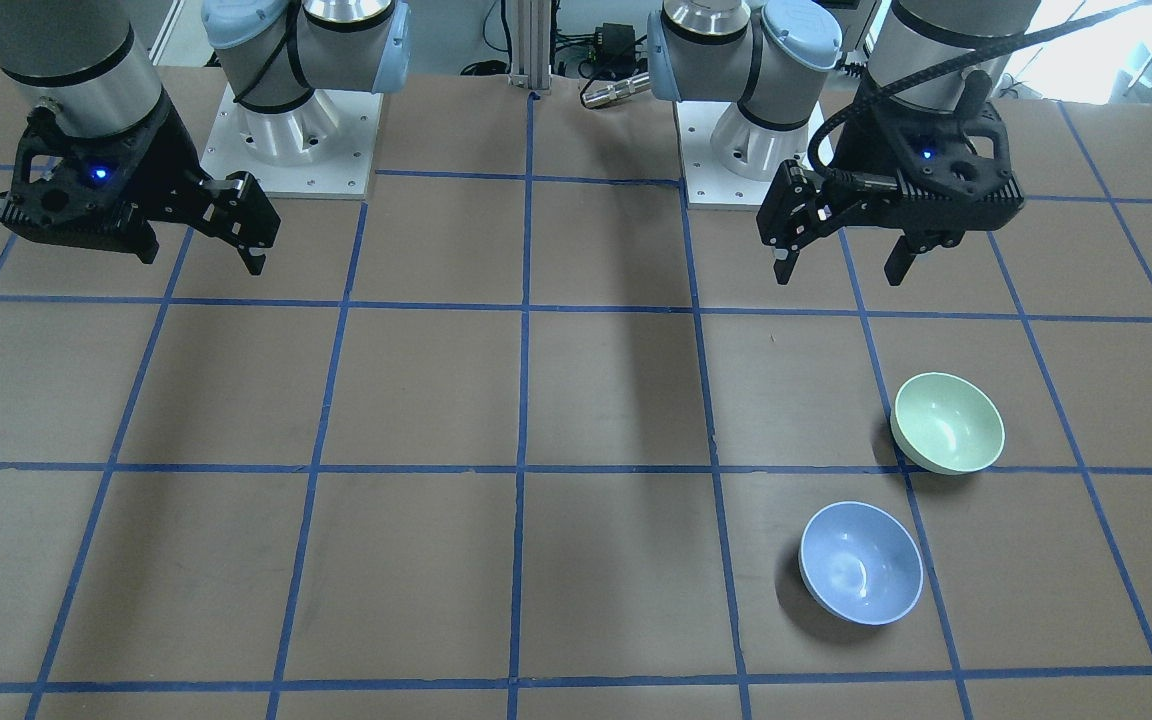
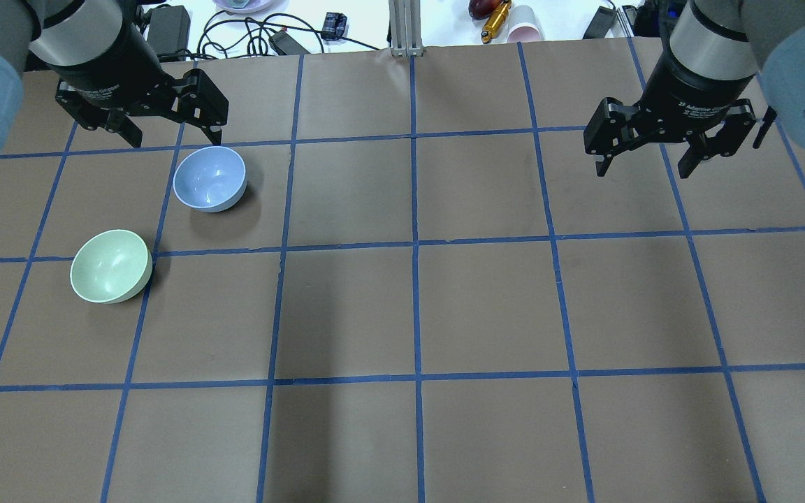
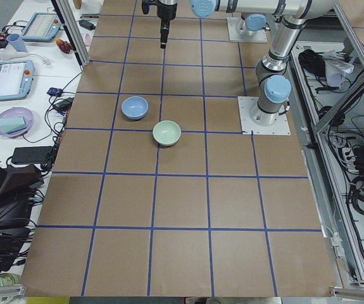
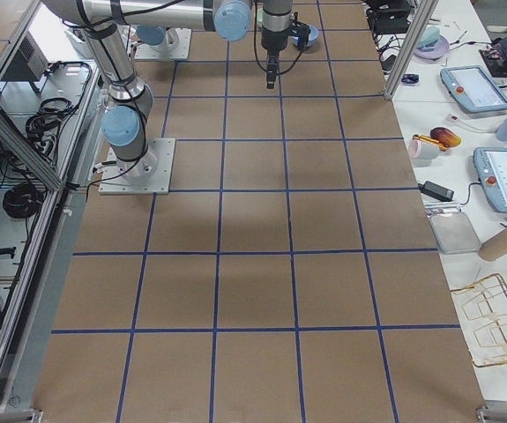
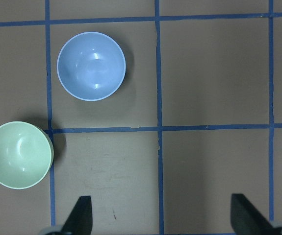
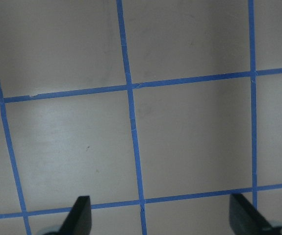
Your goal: Stack green bowl on blue bowl
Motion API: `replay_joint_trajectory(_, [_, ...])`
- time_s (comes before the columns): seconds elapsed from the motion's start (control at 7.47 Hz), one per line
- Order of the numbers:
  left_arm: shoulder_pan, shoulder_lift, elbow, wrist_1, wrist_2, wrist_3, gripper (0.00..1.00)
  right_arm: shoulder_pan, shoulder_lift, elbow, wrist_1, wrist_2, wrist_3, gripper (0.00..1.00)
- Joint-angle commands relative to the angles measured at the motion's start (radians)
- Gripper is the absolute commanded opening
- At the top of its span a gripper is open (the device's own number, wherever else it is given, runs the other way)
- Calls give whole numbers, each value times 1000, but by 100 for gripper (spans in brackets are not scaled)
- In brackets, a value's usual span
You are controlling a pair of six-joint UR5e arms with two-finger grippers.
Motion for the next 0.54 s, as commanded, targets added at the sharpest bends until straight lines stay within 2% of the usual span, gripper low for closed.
replay_joint_trajectory(0.0, [0, -3, -3, 0, -8, 0, 100, 0, 0, 0, 0, 0, 0, 100])
replay_joint_trajectory(0.4, [5, -3, 6, -4, -2, 0, 100, 0, 0, 0, 0, 0, 0, 100])
